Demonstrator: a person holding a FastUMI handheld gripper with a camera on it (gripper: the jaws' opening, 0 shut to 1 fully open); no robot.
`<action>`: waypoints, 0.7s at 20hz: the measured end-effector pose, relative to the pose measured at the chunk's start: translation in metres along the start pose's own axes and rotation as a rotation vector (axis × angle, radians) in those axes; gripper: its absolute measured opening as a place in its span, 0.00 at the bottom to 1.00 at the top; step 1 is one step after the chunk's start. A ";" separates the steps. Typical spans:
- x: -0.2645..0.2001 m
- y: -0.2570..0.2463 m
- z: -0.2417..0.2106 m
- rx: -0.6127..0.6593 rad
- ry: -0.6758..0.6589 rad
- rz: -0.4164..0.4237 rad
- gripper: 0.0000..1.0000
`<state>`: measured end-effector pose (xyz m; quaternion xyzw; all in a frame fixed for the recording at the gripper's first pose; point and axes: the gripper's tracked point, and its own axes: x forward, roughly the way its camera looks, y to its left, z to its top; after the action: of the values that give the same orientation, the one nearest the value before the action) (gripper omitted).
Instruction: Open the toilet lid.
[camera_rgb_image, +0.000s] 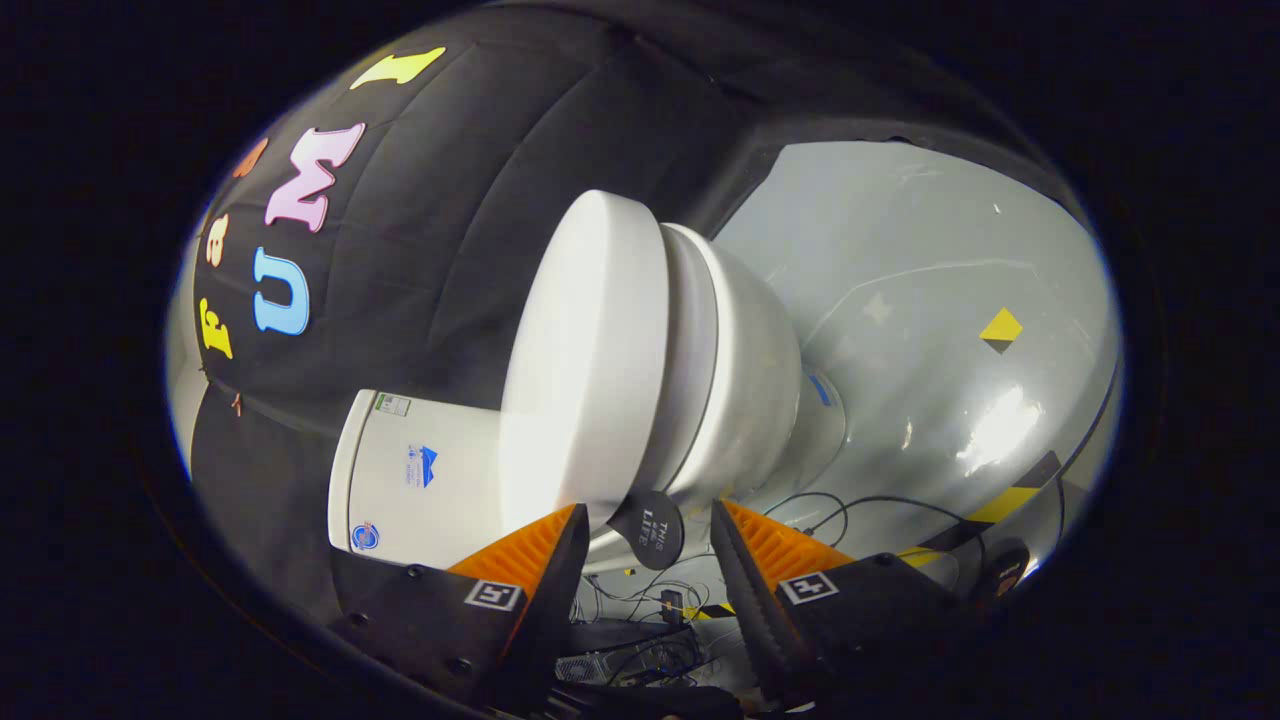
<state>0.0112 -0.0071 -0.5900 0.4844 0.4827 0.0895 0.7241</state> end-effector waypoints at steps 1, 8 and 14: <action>0.001 0.000 0.000 0.014 0.001 0.006 0.67; -0.005 0.008 0.001 0.030 0.008 0.033 0.11; -0.013 0.026 0.004 -0.051 -0.007 -0.089 0.10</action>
<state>0.0163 -0.0038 -0.5612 0.4444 0.4989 0.0678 0.7410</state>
